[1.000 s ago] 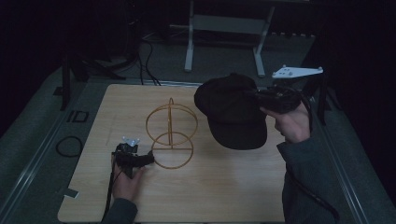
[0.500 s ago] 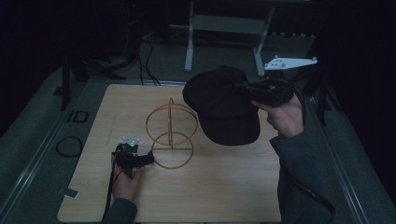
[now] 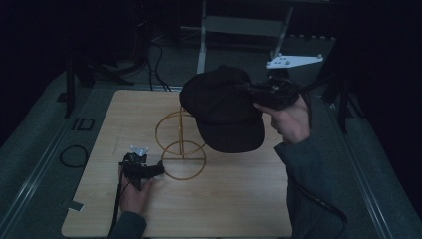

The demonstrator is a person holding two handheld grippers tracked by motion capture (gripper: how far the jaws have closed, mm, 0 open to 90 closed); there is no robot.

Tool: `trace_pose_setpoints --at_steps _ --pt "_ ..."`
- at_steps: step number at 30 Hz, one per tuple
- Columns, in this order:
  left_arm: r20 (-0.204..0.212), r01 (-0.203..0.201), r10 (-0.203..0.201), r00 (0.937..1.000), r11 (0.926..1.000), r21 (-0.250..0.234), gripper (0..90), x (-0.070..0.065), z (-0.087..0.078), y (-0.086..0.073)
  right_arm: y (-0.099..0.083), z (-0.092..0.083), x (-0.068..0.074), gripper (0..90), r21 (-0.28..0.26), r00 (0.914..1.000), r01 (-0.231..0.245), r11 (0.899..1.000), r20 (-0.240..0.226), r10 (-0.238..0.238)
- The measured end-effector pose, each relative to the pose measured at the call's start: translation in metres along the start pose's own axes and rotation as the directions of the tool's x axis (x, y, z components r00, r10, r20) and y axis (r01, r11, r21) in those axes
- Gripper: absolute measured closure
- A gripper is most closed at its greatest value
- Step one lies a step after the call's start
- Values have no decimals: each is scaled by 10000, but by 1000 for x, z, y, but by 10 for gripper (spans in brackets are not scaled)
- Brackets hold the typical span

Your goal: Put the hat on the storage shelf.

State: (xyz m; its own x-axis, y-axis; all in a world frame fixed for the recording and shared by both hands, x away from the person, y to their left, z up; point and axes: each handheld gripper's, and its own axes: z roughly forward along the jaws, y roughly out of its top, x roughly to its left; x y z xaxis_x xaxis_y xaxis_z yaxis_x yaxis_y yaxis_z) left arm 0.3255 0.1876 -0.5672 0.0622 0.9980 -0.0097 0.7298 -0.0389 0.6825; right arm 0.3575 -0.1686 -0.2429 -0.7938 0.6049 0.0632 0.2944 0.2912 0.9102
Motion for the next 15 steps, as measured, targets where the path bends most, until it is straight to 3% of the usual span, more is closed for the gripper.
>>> trace_pose_setpoints --at_steps 15 --pt "-6 -7 7 10000 10000 -3 8 0 0 0 -2 43 42 873 122 9971 408 9991 -653 -399"
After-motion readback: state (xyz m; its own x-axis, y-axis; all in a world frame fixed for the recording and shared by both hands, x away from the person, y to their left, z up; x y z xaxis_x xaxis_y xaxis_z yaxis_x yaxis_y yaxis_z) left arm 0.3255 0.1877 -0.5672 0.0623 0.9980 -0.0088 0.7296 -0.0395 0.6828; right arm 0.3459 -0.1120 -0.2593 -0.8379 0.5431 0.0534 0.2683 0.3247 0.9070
